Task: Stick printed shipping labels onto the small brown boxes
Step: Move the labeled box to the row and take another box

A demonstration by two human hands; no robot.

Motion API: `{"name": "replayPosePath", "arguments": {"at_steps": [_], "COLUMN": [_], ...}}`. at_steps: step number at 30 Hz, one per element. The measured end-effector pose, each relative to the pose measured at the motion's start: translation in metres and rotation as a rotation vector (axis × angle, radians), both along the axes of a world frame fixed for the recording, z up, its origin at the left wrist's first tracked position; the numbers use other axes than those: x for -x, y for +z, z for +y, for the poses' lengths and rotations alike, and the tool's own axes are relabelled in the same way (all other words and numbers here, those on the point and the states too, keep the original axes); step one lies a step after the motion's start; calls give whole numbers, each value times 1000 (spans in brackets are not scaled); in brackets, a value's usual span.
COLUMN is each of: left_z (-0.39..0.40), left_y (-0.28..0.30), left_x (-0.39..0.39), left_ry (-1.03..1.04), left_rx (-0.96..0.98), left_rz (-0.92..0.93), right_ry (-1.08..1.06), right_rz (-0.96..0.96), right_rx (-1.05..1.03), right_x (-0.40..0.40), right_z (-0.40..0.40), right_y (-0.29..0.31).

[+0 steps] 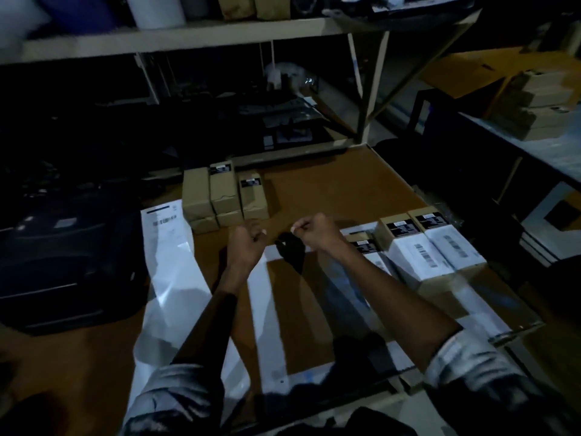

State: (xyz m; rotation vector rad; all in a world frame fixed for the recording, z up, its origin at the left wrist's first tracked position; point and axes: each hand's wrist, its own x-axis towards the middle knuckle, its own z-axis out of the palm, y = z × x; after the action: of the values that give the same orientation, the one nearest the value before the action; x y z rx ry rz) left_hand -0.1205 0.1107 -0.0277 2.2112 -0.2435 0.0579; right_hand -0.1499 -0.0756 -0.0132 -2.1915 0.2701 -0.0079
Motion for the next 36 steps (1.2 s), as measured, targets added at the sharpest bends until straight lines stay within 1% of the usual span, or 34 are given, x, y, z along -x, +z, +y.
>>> {"name": "replayPosePath", "arguments": {"at_steps": [2, 3, 5, 7, 9, 11, 13, 15, 19, 22, 25, 29, 31, 34, 36], "left_z": [3, 2, -1, -7, -12, -15, -17, -17, -15, -14, -11, -3, 2, 6, 8], "left_y": [0, 1, 5, 9, 7, 0, -8, -15, -26, -28, -27, -23, -22, -19, -16], "left_x": [-20, -29, -50, -71, -90, -107, -123, -135, -149, -154, -152, -150, -143, -117, -94], "left_ry": [-1, -7, 25, 28, 27, 40, 35, 16, 16, 1, -34, -107, -119, -106, -114], "left_rx": [-79, -143, -352, -578, -741, -833, -939, -995, -1030, -1044, -1023, -927, -859, -704, -577], "left_rz": [36, 23, -78, -200, -251, -254, -250, -229, -240, -240, -253, -265, -303, -365, -322], "right_ry": [-44, -62, -77, -92, -120, -130, -144, -135, -55, -26, -57, -129, -179, -234, -257], "right_rz": [57, 88, 130, 126, 137, 131, 118, 92, 119, 133, 108, 78, 60, 50, 23], "right_rx": [-97, -142, -201, -252, -311, -319, -386, -398, -365, -311, -310, -400, -445, -507, -512], "right_x": [-29, -44, -77, -111, -141, -172, -199, -223, -250, -267, -271, -259, -247, -215, -185], "right_z": [6, 7, 8, 11, 16, 23, 30, 36, 42, 40, 40, 34, 29, 24, 22], "right_y": [-2, -2, -6, -7, -8, -13, -18, -24, -29, -44, -52, -49, -46, -38, -33]}}
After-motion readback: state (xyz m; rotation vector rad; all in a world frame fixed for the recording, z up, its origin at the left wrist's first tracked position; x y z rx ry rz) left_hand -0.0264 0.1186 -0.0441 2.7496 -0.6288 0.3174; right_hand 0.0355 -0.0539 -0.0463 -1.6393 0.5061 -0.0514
